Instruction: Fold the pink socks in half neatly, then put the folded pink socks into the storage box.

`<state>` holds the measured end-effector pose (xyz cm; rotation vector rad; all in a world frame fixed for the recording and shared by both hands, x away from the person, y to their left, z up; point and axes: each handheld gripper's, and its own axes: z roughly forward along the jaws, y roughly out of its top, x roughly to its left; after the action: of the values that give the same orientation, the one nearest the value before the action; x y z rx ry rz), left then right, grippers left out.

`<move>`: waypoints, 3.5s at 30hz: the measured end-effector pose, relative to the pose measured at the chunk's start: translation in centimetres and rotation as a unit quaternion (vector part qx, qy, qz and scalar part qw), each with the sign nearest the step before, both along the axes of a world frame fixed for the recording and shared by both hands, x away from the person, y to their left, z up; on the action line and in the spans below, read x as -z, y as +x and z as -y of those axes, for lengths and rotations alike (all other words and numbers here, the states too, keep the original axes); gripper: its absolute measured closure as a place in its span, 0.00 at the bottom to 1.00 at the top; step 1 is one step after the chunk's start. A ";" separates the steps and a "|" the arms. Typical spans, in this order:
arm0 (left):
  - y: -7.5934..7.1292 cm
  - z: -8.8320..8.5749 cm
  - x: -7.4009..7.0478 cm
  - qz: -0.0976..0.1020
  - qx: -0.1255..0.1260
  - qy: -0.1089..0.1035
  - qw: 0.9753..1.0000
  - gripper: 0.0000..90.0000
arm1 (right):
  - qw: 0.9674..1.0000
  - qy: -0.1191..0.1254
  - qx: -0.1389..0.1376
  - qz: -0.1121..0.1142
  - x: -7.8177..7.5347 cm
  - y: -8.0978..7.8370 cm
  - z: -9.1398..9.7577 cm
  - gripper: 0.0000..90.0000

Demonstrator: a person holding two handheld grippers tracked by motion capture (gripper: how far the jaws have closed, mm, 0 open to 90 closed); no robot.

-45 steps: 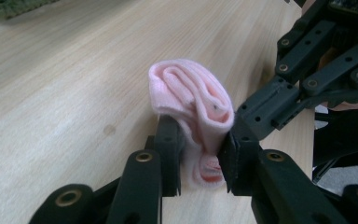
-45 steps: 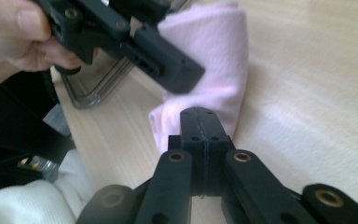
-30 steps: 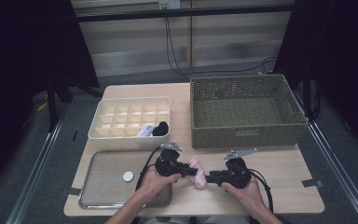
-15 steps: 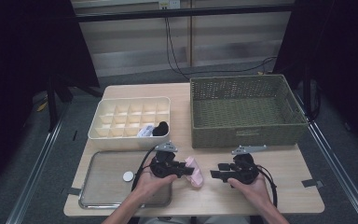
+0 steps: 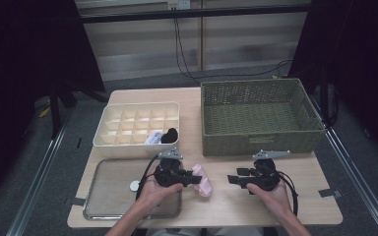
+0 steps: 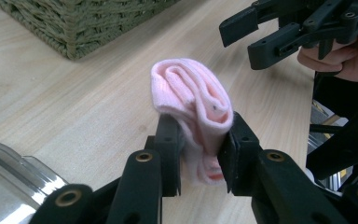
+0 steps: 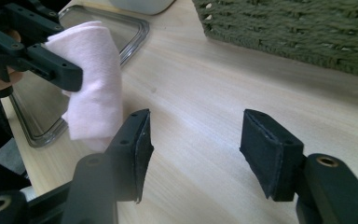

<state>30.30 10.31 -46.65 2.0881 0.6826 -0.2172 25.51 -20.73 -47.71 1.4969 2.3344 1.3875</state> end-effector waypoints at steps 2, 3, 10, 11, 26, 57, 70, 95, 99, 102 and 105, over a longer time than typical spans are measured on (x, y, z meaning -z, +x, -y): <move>0.0 -0.2 -0.2 0.003 -0.002 0.002 1.000 0.79 | 1.000 0.002 0.000 0.001 -0.1 -0.1 0.0 0.47; 0.1 -0.2 -0.2 0.003 -0.005 0.003 1.000 0.79 | 1.000 0.003 -0.002 0.003 -0.2 -0.1 0.0 0.46; 0.0 -0.5 -0.6 -0.004 -0.009 -0.007 1.000 0.79 | 1.000 0.005 -0.004 0.002 -0.2 -0.4 0.1 0.44; 0.0 -0.6 -0.8 -0.001 -0.012 -0.007 1.000 0.79 | 1.000 0.004 -0.003 0.003 -0.3 -0.4 0.1 0.43; -0.3 -2.7 -1.6 0.010 -0.028 0.001 1.000 0.78 | 1.000 0.000 0.003 0.011 -0.5 -0.3 0.4 0.39; 2.1 -8.5 -4.3 0.045 -0.094 -0.011 0.995 0.78 | 1.000 -0.001 0.017 0.011 -0.4 -0.3 0.8 0.38; 2.6 -10.0 -4.9 0.045 -0.106 -0.016 0.993 0.78 | 1.000 -0.004 0.017 0.014 -0.5 -0.3 0.8 0.37; 3.6 -12.6 -7.0 0.073 -0.138 0.002 0.988 0.78 | 1.000 -0.006 0.014 0.013 -0.4 -0.3 0.8 0.35; 4.1 -13.1 -7.6 0.081 -0.148 -0.002 0.986 0.78 | 1.000 -0.006 0.014 0.013 -0.4 -0.4 0.8 0.35; 4.4 -13.4 -7.9 0.089 -0.160 -0.011 0.983 0.78 | 1.000 -0.006 0.015 0.011 -0.4 -0.3 0.8 0.35; 4.8 -13.9 -8.3 0.091 -0.170 -0.015 0.981 0.78 | 1.000 -0.003 0.013 0.006 -0.3 -0.2 0.9 0.35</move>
<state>35.13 24.21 -38.35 1.8990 0.9017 0.1531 25.32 -21.58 -47.43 1.5092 2.3011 1.3781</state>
